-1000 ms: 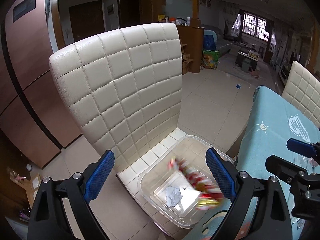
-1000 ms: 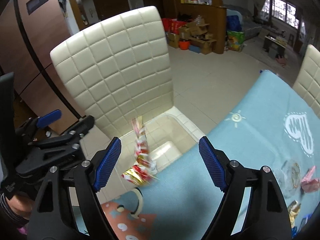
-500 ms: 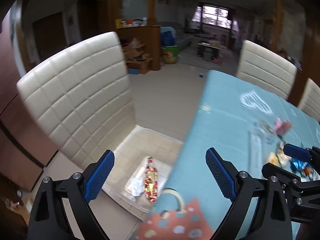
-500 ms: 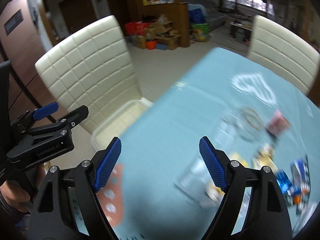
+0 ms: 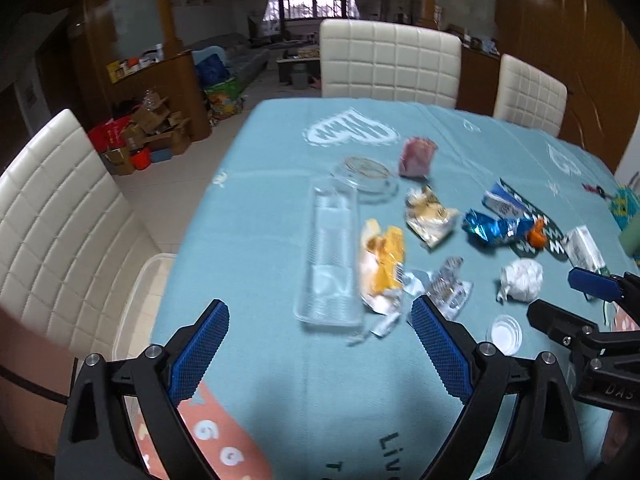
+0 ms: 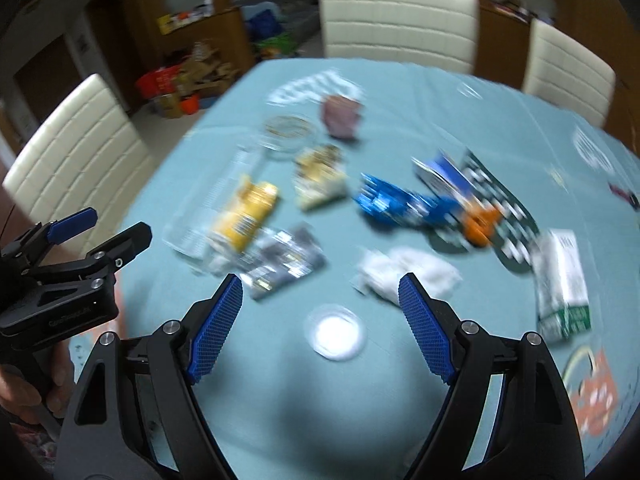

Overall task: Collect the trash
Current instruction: 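Grasp the clear plastic tray with the left tool while the right tool grasps the white cap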

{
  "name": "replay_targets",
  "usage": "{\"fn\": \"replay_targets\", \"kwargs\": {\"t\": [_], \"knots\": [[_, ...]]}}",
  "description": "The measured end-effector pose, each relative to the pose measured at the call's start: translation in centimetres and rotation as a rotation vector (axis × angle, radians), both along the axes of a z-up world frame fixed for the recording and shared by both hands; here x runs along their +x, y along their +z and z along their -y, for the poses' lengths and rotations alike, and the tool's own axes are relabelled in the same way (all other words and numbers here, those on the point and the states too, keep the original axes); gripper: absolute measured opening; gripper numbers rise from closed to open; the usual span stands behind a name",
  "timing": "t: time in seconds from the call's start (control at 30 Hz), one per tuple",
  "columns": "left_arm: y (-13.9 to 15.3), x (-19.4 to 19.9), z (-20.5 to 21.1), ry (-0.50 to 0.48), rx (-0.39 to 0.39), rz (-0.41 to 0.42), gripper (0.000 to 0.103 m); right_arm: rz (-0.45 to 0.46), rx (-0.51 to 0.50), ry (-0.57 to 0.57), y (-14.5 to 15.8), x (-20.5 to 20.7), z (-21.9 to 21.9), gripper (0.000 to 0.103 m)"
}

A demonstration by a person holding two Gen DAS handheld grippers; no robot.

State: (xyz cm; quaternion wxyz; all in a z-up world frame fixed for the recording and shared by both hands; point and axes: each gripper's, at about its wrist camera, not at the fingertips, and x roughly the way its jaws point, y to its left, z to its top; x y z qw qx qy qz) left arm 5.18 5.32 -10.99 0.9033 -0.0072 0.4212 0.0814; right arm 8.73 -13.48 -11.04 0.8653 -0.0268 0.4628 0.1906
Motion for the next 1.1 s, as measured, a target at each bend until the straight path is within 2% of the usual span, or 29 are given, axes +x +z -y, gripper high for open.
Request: {"fn": "replay_targets", "kwargs": {"t": [0.17, 0.4, 0.73, 0.83, 0.93, 1.1], "knots": [[-1.3, 0.7, -0.1, 0.021, 0.006, -0.044, 0.09, -0.03, 0.007, -0.047, -1.1, 0.3, 1.8, 0.081], [-3.2, 2.2, -1.8, 0.073, 0.003, -0.104, 0.09, -0.087, 0.012, -0.012, -3.2, 0.8, 0.6, 0.081], [-6.4, 3.9, -2.3, 0.036, 0.01, -0.176, 0.09, -0.155, -0.024, -0.005, -6.3, 0.9, -1.5, 0.079], [-6.7, 4.5, -2.7, 0.03, 0.002, -0.181, 0.09, -0.136, -0.052, 0.001, -6.2, 0.8, -2.1, 0.068], [-6.8, 4.9, -3.0, 0.02, -0.002, -0.178, 0.09, -0.123, -0.063, -0.003, -6.1, 0.9, -2.5, 0.045], [-6.6, 5.2, -3.0, -0.01, 0.007, -0.157, 0.09, -0.106, -0.066, -0.007, -5.8, 1.0, -2.8, 0.042]]}}
